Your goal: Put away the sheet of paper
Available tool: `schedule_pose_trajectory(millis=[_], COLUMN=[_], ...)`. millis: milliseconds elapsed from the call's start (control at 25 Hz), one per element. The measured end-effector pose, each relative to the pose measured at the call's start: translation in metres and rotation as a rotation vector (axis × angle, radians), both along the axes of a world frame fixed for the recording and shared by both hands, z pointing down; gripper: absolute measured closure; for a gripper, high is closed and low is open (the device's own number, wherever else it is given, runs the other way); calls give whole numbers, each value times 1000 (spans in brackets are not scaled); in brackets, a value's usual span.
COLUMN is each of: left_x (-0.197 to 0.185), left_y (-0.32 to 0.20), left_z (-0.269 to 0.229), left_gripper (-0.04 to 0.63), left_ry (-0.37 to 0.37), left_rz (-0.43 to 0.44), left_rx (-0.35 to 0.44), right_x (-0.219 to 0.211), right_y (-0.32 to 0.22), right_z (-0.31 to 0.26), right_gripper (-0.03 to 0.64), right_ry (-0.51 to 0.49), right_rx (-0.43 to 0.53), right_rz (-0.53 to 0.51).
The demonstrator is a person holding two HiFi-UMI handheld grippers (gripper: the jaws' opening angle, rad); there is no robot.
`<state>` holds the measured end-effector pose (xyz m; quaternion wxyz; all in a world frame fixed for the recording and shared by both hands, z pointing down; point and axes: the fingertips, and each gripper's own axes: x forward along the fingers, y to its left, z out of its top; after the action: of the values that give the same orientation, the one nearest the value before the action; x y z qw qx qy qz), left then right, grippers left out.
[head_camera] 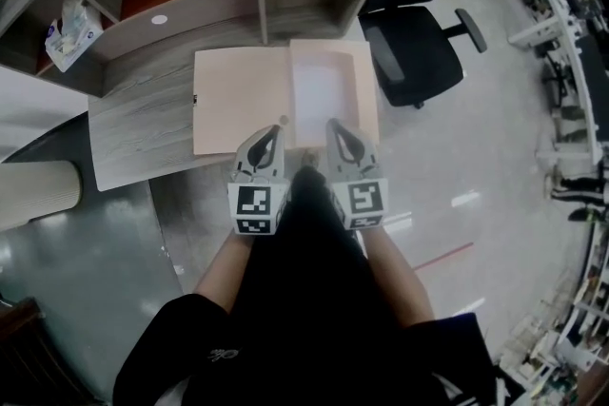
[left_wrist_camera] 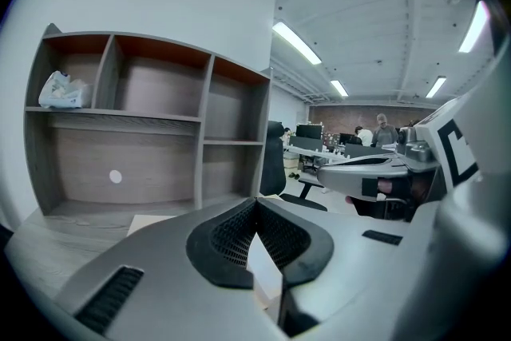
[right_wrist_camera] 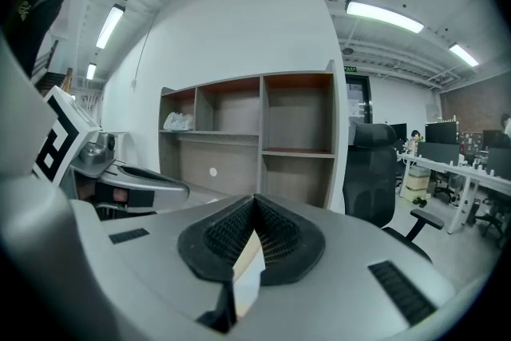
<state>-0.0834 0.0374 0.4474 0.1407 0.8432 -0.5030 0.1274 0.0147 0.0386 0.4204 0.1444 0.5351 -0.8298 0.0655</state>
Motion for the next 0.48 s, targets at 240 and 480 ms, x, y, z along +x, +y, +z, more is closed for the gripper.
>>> schedule_pose_trajectory(millis=[240,480], left_x=[13,32], left_y=[14,19], left_z=[-3,-12], left_gripper=[551,551], left_ry=[25,22], left_rz=[16,17], left_rx=[-1,18], right_x=[9,20], right_y=[17,20], right_z=[-9,-21], right_gripper=[600,600], right_ry=[41,34], right_rx=[11,41], right_rz=[4,-17])
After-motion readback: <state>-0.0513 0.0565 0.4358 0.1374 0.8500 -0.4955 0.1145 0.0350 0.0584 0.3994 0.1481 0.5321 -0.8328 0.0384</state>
